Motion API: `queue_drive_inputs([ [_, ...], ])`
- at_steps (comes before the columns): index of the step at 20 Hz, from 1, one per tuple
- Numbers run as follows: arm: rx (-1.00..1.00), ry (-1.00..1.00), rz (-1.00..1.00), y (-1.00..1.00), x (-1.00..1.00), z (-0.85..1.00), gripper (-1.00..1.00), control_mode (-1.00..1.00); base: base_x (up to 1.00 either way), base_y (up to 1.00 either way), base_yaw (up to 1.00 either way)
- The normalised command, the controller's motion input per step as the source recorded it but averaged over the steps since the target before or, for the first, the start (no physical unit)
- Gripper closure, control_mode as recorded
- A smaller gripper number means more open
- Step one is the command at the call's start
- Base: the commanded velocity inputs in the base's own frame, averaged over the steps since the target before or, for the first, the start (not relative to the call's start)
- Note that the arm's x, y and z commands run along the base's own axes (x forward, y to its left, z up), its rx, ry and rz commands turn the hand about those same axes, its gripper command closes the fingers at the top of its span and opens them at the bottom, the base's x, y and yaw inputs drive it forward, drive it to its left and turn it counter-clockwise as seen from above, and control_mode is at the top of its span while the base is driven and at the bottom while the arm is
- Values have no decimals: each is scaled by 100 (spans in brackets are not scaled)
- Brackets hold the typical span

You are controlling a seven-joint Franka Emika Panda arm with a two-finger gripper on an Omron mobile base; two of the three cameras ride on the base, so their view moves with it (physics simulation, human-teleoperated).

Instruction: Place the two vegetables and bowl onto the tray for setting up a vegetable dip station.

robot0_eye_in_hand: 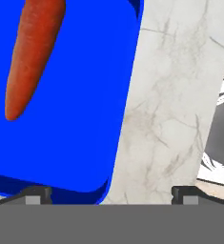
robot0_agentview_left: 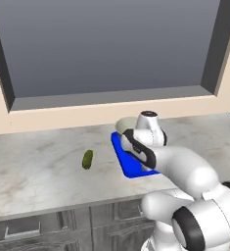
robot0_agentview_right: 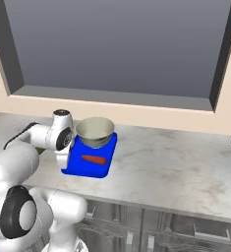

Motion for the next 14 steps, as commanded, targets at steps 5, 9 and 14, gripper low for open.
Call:
queue_drive_inputs([
  [5, -1, 1, 27, 33, 8, 1, -100, -100, 0, 0, 0],
  [9, 0, 0, 22, 33, 10, 0, -100, -100, 0, 0, 0],
  [14, 0, 1, 17, 36, 25, 0, -100, -100, 0, 0, 0],
])
